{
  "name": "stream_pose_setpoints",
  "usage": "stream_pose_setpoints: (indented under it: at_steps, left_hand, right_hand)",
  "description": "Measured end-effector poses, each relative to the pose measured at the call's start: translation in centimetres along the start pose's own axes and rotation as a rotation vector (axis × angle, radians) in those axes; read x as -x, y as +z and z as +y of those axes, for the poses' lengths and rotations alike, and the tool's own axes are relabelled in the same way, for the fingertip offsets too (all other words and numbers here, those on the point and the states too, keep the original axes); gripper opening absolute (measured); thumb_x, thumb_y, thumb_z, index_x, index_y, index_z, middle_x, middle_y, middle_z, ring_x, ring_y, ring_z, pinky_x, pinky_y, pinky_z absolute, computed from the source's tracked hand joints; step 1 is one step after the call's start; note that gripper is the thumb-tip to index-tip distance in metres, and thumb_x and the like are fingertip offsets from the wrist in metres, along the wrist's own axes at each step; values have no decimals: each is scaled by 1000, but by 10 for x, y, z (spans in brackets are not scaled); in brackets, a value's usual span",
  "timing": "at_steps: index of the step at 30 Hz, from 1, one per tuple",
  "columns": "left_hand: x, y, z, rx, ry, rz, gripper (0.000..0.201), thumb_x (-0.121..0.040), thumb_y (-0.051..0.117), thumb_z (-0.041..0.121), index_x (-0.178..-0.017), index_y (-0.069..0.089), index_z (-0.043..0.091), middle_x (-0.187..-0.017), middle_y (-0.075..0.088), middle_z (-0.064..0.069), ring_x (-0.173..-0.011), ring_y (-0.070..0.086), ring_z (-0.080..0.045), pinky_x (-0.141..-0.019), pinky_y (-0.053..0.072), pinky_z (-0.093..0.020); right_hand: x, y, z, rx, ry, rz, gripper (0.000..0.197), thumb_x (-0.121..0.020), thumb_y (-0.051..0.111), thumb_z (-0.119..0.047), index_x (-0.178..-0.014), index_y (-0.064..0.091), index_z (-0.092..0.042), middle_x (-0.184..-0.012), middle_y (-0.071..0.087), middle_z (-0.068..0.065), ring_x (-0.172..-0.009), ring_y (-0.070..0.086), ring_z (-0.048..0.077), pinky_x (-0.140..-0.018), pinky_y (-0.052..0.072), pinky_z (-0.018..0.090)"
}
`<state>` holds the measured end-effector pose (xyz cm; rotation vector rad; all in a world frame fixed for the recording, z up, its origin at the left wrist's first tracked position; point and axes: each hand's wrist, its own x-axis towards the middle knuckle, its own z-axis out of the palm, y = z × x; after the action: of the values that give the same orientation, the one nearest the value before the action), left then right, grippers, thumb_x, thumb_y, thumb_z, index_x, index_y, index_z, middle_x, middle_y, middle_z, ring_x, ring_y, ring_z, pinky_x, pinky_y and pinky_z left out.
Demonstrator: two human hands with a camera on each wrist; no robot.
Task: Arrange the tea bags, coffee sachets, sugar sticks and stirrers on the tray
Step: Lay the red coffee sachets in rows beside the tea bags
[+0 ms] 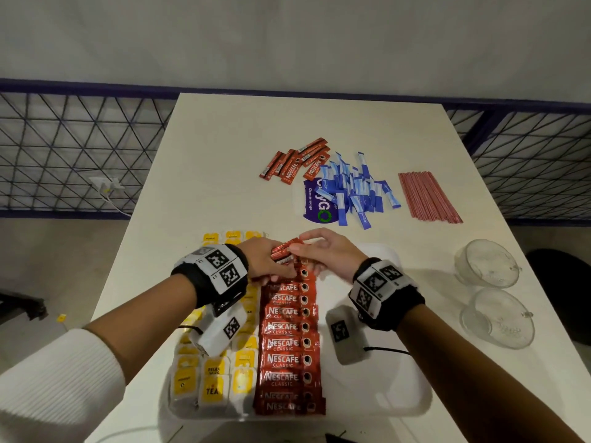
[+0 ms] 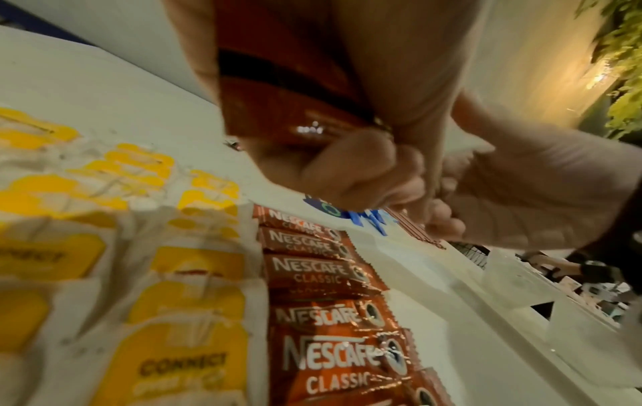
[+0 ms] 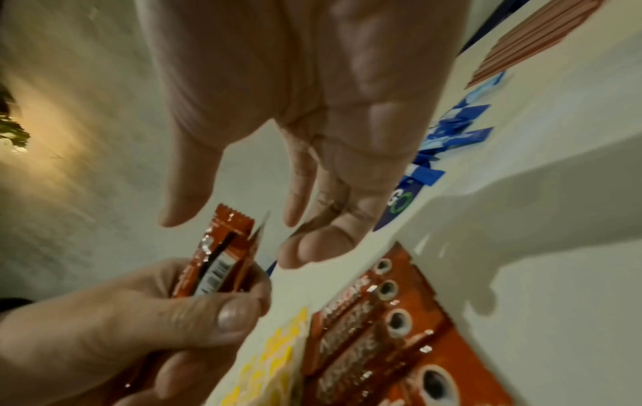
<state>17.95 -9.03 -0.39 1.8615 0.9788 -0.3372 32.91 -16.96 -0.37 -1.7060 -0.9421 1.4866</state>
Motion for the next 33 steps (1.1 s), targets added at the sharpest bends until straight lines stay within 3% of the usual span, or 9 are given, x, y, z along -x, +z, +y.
stream_pose_setpoints:
  at_steps: [3,9,14,16,20,24,28,30,33]
  left_hand:
    - [10,0,5,145,28,-49,16,-85,66,26,-73,58,19,-46,57,8,-35,49,-3,-45,43,-15]
    - [28,-6,4,350,34,-26,28,-93,52,30,-69,58,16,-47,62,9,-35,50,-3,-40,42,-14]
    - [35,-8,-4,454,-3,1,25,-94,46,35,-96,62,15,-67,72,9,-44,60,-4,-41,45,-14]
    - [36,-9,-8,469,-37,67,27,-94,46,37,-96,60,15,-60,69,4,-39,57,-6,-36,42,-15]
    - [37,-8,-18,522,-55,80,31,-94,43,39,-94,57,11,-64,53,-14,-30,36,-6,-32,28,-13]
    - [36,-4,-19,512,-58,180,16,-91,54,31,-88,55,15,-34,43,7,-26,31,-4,-32,27,-14]
    - [29,1,-21,649,-26,339,15,-82,69,17,-92,59,19,-39,51,9,-29,35,-4,-32,28,-14]
    - [27,4,-19,682,-11,368,13,-81,70,19,-81,57,17,-38,45,9,-30,33,-5,-33,26,-15]
    - [25,10,-13,704,4,323,20,-83,67,20,-65,58,21,-33,36,8,-28,27,-6,-34,24,-15]
  right_hand:
    - [1,5,-11,38,-51,-26,20,-79,70,-21,-94,56,-16,-72,61,3,-54,54,9,-60,47,22]
    - [3,1,-16,-61,-75,-54,12,-80,68,-8,-89,60,-9,-64,62,2,-53,56,9,-53,49,15]
    - [3,-2,-9,-260,-26,-89,13,-79,64,5,-87,59,-4,-58,65,3,-51,60,9,-55,53,17]
    - [2,-4,-8,-325,-15,-78,13,-80,62,8,-86,58,-3,-58,65,4,-50,61,9,-55,54,17]
    - [0,-6,-5,-295,7,-75,12,-80,63,5,-85,56,-4,-68,63,9,-51,60,9,-55,54,18]
    - [-2,-2,-2,-96,22,-99,15,-78,68,-1,-80,55,-9,-68,65,6,-56,60,13,-56,53,20]
    - [-1,4,0,25,48,-149,19,-77,73,-11,-86,58,-17,-85,68,3,-82,64,18,-65,53,21]
    - [0,8,3,37,51,-165,21,-76,74,-16,-92,60,-19,-89,68,0,-86,65,14,-69,54,19]
    - [0,16,5,-8,32,-139,14,-77,73,-17,-86,62,-15,-87,69,1,-83,65,11,-74,54,19]
